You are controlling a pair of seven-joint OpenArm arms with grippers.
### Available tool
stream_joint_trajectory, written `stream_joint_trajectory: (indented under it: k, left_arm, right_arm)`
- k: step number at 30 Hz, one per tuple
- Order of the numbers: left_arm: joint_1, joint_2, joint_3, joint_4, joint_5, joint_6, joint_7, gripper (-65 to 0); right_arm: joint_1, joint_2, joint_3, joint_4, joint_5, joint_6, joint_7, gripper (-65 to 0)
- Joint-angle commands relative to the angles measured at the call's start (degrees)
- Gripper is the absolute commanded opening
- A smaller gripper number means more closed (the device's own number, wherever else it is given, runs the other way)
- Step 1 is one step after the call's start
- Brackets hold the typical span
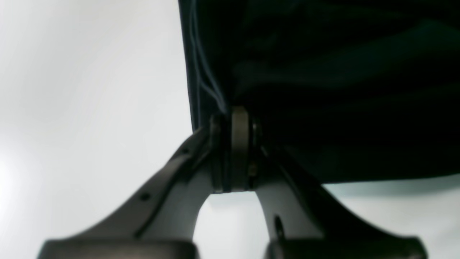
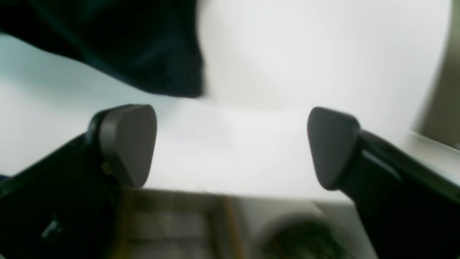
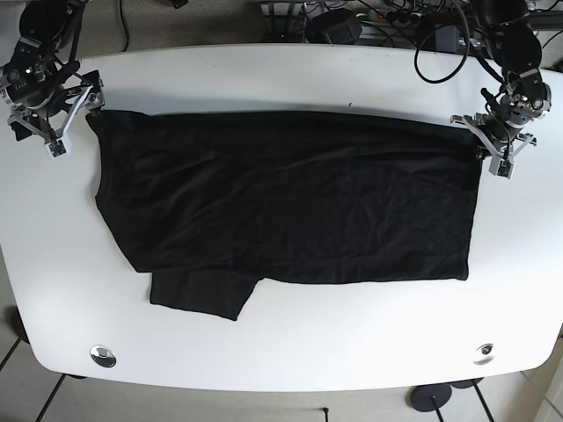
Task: Fold the T-shirt properly
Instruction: 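Lay the shirt down and drag its edge with both grippers to straighten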
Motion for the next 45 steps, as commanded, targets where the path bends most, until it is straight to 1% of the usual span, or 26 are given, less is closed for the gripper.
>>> stream_joint_trajectory:
  k: [1, 4, 5, 6, 7, 8, 10, 11, 12, 13, 14, 15, 16, 18, 22, 24, 25, 26, 28, 29, 32, 34, 37, 39, 43, 45]
  left_arm:
    - [-0.28, -0.48, -0.56, 4.26, -0.39, 0.31, 0.36, -63.5]
    - [-0.45, 1.72, -5.13, 9.54, -0.39, -0.04, 4.31, -63.3]
    - [-0.63, 2.51, -6.62, 10.95, -0.39, -1.18, 5.89, -63.2]
    - [-0.71, 3.13, -7.68, 12.18, -0.39, -2.85, 7.39, -62.4]
    - [-0.8, 3.74, -8.56, 13.23, -0.3, -4.35, 8.44, -59.6]
    - [-1.33, 4.18, -9.52, 13.76, -0.21, -5.31, 9.24, -55.4]
    - [-3.09, 5.5, -11.55, 13.67, 0.05, -5.4, 10.82, -43.5]
    - [-3.53, 6.38, -13.48, 13.41, 0.05, -5.14, 12.14, -33.1]
    - [-3.88, 7.17, -15.06, 12.62, -0.3, -5.23, 13.19, -25.1]
    - [-3.97, 7.26, -15.94, 12.18, -0.39, -5.49, 13.45, -22.9]
    - [-4.41, 7.35, -16.47, 12.26, -0.74, -5.75, 13.54, -22.9]
    - [-4.85, 7.35, -16.64, 12.97, -2.15, -5.75, 13.54, -22.8]
    - [-4.93, 7.17, -17.52, 13.76, -5.05, -5.75, 13.45, -22.6]
    - [-4.93, 6.91, -19.37, 13.76, -7.42, -5.75, 13.45, -22.8]
    - [-4.67, 6.03, -16.03, 13.67, -4.52, -5.67, 13.37, -22.9]
    - [-4.76, 6.2, -13.83, 12.0, -1.71, -5.31, 12.66, -23.2]
    - [-5.02, 6.2, -12.86, 10.15, -0.65, -5.31, 11.17, -25.0]
    - [-5.11, 6.2, -11.63, 6.99, 0.32, -5.23, 7.65, -31.1]
    - [-5.11, 6.2, -9.96, 3.47, 1.11, -5.23, 3.78, -39.7]
    - [-5.11, 6.2, -9.17, 1.28, 1.9, -5.23, 2.47, -44.6]
    - [-5.11, 6.12, -8.91, -3.12, 3.39, -5.4, 2.38, -51.5]
    - [-4.93, 6.12, -9.0, -4.44, 3.39, -5.58, 2.38, -53.3]
    - [-2.3, 6.12, -9.35, -3.12, 3.13, -5.75, 3.43, -53.3]
    - [0.78, 6.12, -9.44, -0.31, 3.04, -5.75, 4.14, -53.3]
    - [8.08, 6.29, -9.44, 5.14, 2.87, -5.75, 5.28, -53.3]
    - [10.89, 7.87, -9.7, 7.78, 2.87, -5.75, 5.98, -53.3]
  right_arm:
    - [-1.15, 1.05, 3.24, 1.57, 6.53, -0.27, 0.62, -2.5]
    - [-1.59, 1.05, 3.42, 1.4, 16.29, -0.27, 0.62, -3.2]
    - [-1.41, 0.88, 3.16, 1.31, 17.79, -0.27, 0.62, -3.3]
    - [-1.15, -0.44, 2.98, 1.31, 18.14, -0.27, 0.62, -3.5]
    - [0.08, -2.2, 2.54, 1.31, 17.87, -0.27, 0.62, -4.4]
    - [1.49, -3.52, 1.93, 1.22, 16.56, -0.27, 0.62, -5.9]
    - [3.86, -5.54, -0.8, -0.1, 11.37, -0.27, 0.62, -10.3]
    - [5.8, -6.68, -2.91, -1.68, 7.59, -0.27, 0.62, -14.9]
    - [7.2, -7.91, -4.14, -3.17, 4.42, -0.27, 0.71, -20.1]
    - [7.91, -8.88, -4.23, -4.05, 2.93, -0.27, 0.8, -23.9]
    - [8.79, -9.76, -4.23, -4.93, 2.23, -0.27, 1.23, -28.5]
    - [8.87, -9.85, -4.32, -5.2, 2.23, -0.27, 1.76, -30.8]
    - [8.87, -9.85, -4.32, -5.2, 2.14, -0.27, 2.47, -33.0]
    - [8.79, -9.67, -4.32, -5.2, 2.05, -0.27, 2.47, -33.3]
    - [8.79, -8.35, -4.23, -5.72, 1.96, -0.27, 2.82, -33.6]
    - [8.79, -8.18, -4.23, -8.36, 1.87, -0.27, 5.1, -33.8]
    - [8.79, -8.09, -4.23, -9.94, 1.87, -0.27, 6.16, -33.8]
    - [8.79, -7.56, -4.23, -12.49, 1.87, -0.27, 7.3, -33.9]
    - [8.79, -6.6, -4.32, -16.01, 1.87, -0.27, 8.8, -35.4]
    - [8.79, -6.07, -4.32, -18.65, 1.87, -0.27, 10.38, -40.0]
    - [8.87, -3.87, -4.4, -23.83, 1.87, -0.27, 12.84, -50.9]
    - [8.79, -3.25, -4.4, -24.45, 1.87, -0.27, 13.01, -52.2]
    - [7.56, -2.64, -4.4, -24.54, 1.87, -0.27, 13.01, -52.5]
    - [6.24, -1.32, -4.4, -24.45, 1.96, -0.27, 13.01, -52.5]
    - [2.54, -0.09, -4.32, -23.48, 1.96, -0.27, 13.01, -52.6]
    - [0.08, 0.35, -4.14, -20.93, 2.23, -0.27, 13.01, -52.6]
